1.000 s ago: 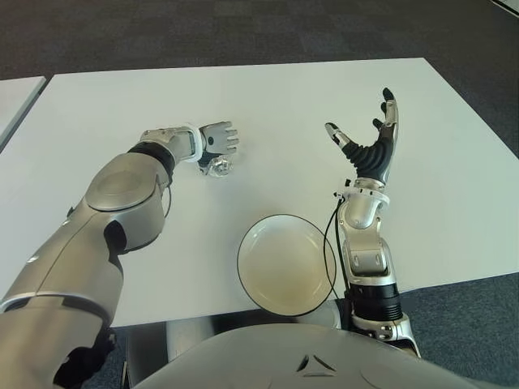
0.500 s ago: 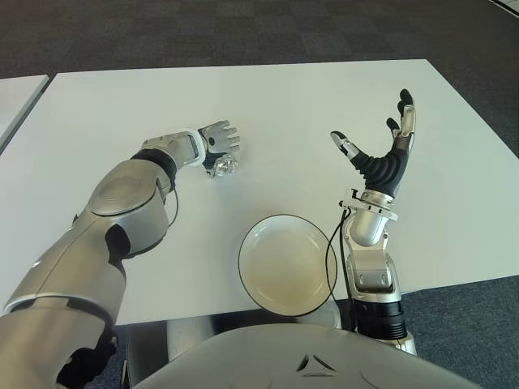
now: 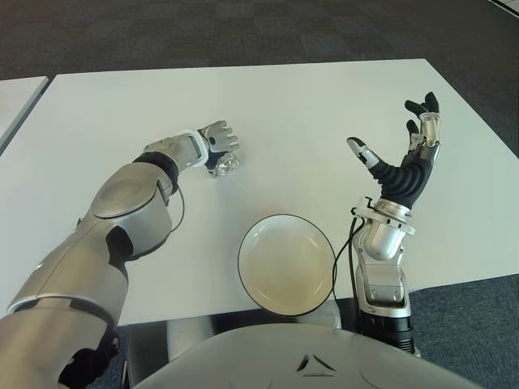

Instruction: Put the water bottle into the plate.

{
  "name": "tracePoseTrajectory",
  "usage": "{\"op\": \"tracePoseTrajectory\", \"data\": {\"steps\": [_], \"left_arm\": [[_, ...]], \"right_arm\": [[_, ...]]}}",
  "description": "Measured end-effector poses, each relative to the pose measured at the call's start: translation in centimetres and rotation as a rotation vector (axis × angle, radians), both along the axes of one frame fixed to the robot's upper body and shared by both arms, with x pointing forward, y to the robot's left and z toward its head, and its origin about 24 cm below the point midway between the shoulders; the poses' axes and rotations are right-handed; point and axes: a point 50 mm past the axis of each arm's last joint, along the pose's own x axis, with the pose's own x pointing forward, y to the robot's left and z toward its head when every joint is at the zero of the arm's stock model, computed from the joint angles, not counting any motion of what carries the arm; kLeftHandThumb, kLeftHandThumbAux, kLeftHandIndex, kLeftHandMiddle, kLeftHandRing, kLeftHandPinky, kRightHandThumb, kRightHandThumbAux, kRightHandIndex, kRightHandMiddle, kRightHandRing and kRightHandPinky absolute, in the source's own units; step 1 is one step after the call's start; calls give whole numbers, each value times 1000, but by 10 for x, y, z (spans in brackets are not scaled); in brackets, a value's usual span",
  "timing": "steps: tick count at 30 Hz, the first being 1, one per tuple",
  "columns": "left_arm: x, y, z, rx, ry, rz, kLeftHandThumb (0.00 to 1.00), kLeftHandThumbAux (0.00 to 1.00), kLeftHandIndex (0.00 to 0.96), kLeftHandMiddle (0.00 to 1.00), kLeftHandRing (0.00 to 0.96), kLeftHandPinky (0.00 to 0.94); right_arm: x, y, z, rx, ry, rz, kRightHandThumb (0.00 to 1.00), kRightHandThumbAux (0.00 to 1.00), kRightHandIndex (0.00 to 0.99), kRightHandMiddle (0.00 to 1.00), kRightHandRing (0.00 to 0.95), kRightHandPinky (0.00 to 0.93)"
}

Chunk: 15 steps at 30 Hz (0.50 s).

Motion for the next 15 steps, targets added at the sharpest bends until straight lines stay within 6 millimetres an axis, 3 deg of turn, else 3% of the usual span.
{"op": "tracePoseTrajectory", "data": {"steps": [4,10,12,14,15], "left_arm": [[-1,0,0,-54,-12,-9,540,497,136,239,263,350],[-2,0,0,-151,-24,16,674,652,374,342,348,393],[-2,1,0,-191,-25,42,698,674,402,394,408,455],[-2,2,1,-221,-26,61,786,668,441,428,469,518],[-2,2,1,-234,-27,70,805,669,423,460,539,583]], "right_arm": [[-2,-1,3,10,-15,4,466,870,221,45,19,89],[-3,-5,3,31,-25,-7,456,901,251,76,47,113],[-4,-7,2,37,-26,-13,444,907,249,80,54,121],[-4,-9,1,41,-27,-18,432,913,244,83,59,132],[-4,-10,1,43,-27,-19,427,914,243,85,62,132]]}}
